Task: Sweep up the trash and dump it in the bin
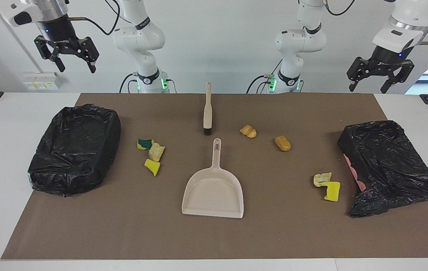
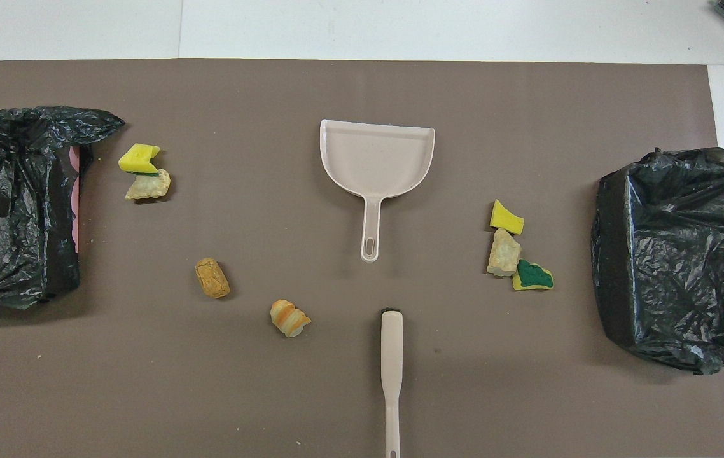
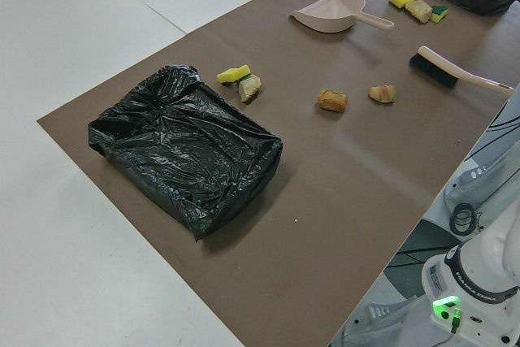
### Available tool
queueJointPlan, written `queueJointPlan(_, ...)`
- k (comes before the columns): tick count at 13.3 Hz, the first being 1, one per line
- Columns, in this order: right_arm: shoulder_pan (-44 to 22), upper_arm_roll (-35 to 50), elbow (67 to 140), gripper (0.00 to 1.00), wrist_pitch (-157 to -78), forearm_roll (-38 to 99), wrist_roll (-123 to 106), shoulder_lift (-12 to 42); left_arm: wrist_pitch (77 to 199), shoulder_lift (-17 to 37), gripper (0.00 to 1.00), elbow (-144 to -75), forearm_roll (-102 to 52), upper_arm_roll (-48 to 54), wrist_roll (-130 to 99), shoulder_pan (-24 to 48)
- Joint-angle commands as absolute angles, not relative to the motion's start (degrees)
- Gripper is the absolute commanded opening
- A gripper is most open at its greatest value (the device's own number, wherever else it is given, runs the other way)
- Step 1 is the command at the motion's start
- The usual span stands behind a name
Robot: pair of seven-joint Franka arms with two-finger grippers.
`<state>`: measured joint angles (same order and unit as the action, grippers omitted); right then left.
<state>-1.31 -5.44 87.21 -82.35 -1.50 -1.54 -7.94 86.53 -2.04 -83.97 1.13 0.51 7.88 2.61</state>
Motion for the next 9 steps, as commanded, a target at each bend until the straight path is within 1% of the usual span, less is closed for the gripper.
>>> queueJointPlan(1, -1.1, -5.4, 88.5, 1.00, -83.1, -1.2, -0.6, -9.1, 85.3, -1.6, 1.00, -82.5, 1.1, 0.4, 7.6, 2.5)
queueJointPlan(4, -1.2, -4.9, 88.5, 1.00, -82.5, -1.1, -1.0, -9.2, 84.6, -1.6, 1.00, -82.4, 1.1, 0.6, 7.6, 2.8)
queueJointPlan(6, -1.4, -4.0, 91.0, 1.00, -80.7, -1.3, -0.7, -11.2, 84.6, -1.7, 1.00, -82.6, 1.2, 0.6, 7.6, 2.9)
queueJointPlan(9, -1.2, -3.9, 91.5, 1.00, -81.0, -1.2, -0.4, -11.1, 84.8, -1.7, 1.00, -82.6, 1.2, 0.6, 7.8, 2.6)
